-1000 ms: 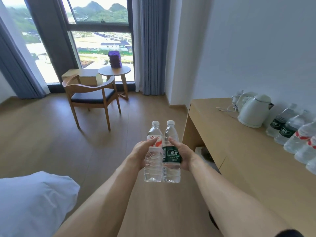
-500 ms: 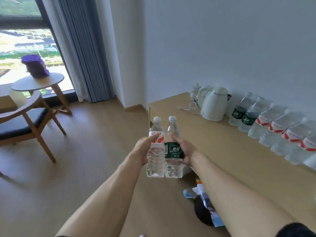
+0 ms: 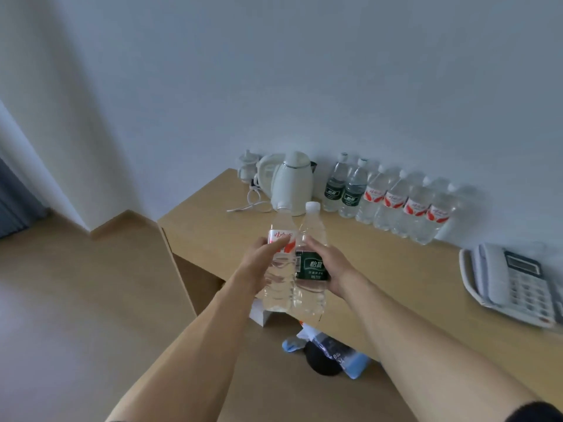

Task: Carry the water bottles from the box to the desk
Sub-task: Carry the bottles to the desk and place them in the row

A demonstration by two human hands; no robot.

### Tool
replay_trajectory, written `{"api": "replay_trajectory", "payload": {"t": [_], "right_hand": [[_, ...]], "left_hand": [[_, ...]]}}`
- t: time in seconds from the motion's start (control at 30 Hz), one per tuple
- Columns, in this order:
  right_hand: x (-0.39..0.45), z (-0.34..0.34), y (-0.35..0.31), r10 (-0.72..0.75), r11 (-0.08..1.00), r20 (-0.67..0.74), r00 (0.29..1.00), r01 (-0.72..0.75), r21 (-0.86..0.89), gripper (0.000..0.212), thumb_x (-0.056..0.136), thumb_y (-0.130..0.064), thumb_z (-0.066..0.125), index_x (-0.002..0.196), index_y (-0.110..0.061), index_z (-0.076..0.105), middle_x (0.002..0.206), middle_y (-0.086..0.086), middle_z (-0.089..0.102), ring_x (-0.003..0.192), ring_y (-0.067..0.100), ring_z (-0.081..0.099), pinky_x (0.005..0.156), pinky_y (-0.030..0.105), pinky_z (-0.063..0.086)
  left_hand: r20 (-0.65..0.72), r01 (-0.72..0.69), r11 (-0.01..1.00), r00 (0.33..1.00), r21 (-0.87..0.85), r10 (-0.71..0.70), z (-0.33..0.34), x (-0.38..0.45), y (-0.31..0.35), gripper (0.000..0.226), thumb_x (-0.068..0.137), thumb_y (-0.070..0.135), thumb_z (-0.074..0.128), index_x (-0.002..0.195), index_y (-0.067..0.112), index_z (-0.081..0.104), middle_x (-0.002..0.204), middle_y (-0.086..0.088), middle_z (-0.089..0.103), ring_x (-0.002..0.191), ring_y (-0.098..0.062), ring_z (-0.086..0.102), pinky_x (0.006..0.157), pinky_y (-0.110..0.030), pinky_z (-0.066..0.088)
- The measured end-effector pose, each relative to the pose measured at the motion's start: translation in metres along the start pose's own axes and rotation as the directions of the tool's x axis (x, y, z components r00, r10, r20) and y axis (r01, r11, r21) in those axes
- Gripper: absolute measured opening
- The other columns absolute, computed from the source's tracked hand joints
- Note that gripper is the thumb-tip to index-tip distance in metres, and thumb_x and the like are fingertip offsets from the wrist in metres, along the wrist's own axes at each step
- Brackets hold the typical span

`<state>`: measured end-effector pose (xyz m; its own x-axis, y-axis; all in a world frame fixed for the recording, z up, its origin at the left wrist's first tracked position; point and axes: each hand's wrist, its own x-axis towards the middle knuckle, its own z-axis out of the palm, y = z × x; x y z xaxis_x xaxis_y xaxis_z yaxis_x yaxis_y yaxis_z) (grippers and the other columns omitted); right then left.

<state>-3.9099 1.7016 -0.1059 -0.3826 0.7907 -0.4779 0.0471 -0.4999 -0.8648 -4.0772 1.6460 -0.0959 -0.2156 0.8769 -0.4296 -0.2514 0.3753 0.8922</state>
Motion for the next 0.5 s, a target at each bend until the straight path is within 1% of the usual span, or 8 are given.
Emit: {"api": "replay_trajectory", "payload": {"t": [0.03,0.1,0.17,0.27,0.3,0.37,0.43,0.5], "right_hand": [[0.002,-0.009,-0.003,-0.01,1.0,-0.044,0.999,0.01,0.004,0.053,0.074,-0.056,0.079,0.098,-0.01,0.077,0.09,0.017,0.074,0.082,0.036,0.073,0.079,0.056,0.06],[0.005,-0.026,-0.007,-0.027,0.999,-0.126,0.992,0.03,0.019,0.062,0.076,-0.055,0.079,0.112,-0.006,0.069,0.099,0.022,0.072,0.093,0.041,0.072,0.084,0.062,0.057],[0.01,-0.044,-0.012,-0.045,0.998,-0.192,0.98,0.054,0.042,0.064,0.076,-0.053,0.08,0.116,-0.006,0.067,0.103,0.023,0.071,0.099,0.044,0.071,0.085,0.064,0.056],[0.023,-0.069,-0.02,-0.082,0.992,-0.249,0.965,0.104,0.074,0.059,0.077,-0.051,0.08,0.116,-0.008,0.067,0.104,0.023,0.072,0.098,0.044,0.071,0.086,0.066,0.055],[0.028,-0.077,-0.023,-0.096,0.99,-0.258,0.961,0.12,0.079,0.059,0.077,-0.051,0.08,0.116,-0.009,0.067,0.105,0.023,0.072,0.096,0.043,0.071,0.087,0.064,0.055],[0.041,-0.091,-0.029,-0.127,0.983,-0.267,0.955,0.157,0.093,0.063,0.072,-0.052,0.081,0.118,-0.011,0.068,0.105,0.021,0.074,0.089,0.038,0.073,0.083,0.055,0.06],[0.055,-0.103,-0.036,-0.16,0.977,-0.263,0.952,0.191,0.099,0.067,0.068,-0.053,0.08,0.119,-0.013,0.069,0.105,0.018,0.075,0.089,0.035,0.074,0.078,0.048,0.061],[0.072,-0.113,-0.042,-0.193,0.972,-0.262,0.945,0.221,0.081,0.067,0.068,-0.052,0.08,0.121,-0.015,0.068,0.107,0.015,0.075,0.094,0.034,0.074,0.086,0.05,0.06]], "left_hand": [[0.028,-0.002,1.0,1.0,0.02,0.001,0.009,0.009,0.002,0.046,0.081,0.041,0.082,0.113,0.016,0.06,0.108,-0.014,0.069,0.093,-0.031,0.07,0.08,-0.064,0.057],[0.084,-0.008,0.999,0.996,0.035,0.005,0.027,0.025,0.005,0.049,0.081,0.04,0.082,0.115,0.014,0.059,0.112,-0.017,0.069,0.1,-0.037,0.07,0.081,-0.066,0.056],[0.136,-0.012,0.999,0.991,0.051,0.005,0.046,0.043,0.008,0.054,0.081,0.039,0.083,0.12,0.012,0.057,0.115,-0.019,0.069,0.107,-0.041,0.069,0.082,-0.069,0.054],[0.186,-0.045,0.997,0.982,0.068,0.032,0.074,0.07,0.014,0.054,0.082,0.038,0.082,0.122,0.011,0.057,0.115,-0.019,0.07,0.107,-0.042,0.069,0.086,-0.071,0.052],[0.196,-0.059,0.995,0.98,0.079,0.042,0.083,0.078,0.016,0.052,0.083,0.038,0.081,0.122,0.011,0.059,0.116,-0.018,0.071,0.106,-0.041,0.069,0.088,-0.069,0.053],[0.208,-0.073,0.992,0.977,0.103,0.051,0.098,0.093,0.021,0.049,0.085,0.038,0.079,0.124,0.014,0.061,0.115,-0.014,0.072,0.104,-0.038,0.071,0.085,-0.061,0.054],[0.208,-0.08,0.993,0.976,0.082,0.061,0.109,0.106,0.026,0.048,0.085,0.038,0.079,0.124,0.017,0.06,0.111,-0.011,0.074,0.101,-0.034,0.073,0.076,-0.053,0.055],[0.196,-0.097,0.993,0.977,0.073,0.081,0.116,0.122,0.029,0.048,0.084,0.036,0.079,0.124,0.018,0.058,0.108,-0.01,0.075,0.097,-0.033,0.075,0.065,-0.04,0.049]]}}
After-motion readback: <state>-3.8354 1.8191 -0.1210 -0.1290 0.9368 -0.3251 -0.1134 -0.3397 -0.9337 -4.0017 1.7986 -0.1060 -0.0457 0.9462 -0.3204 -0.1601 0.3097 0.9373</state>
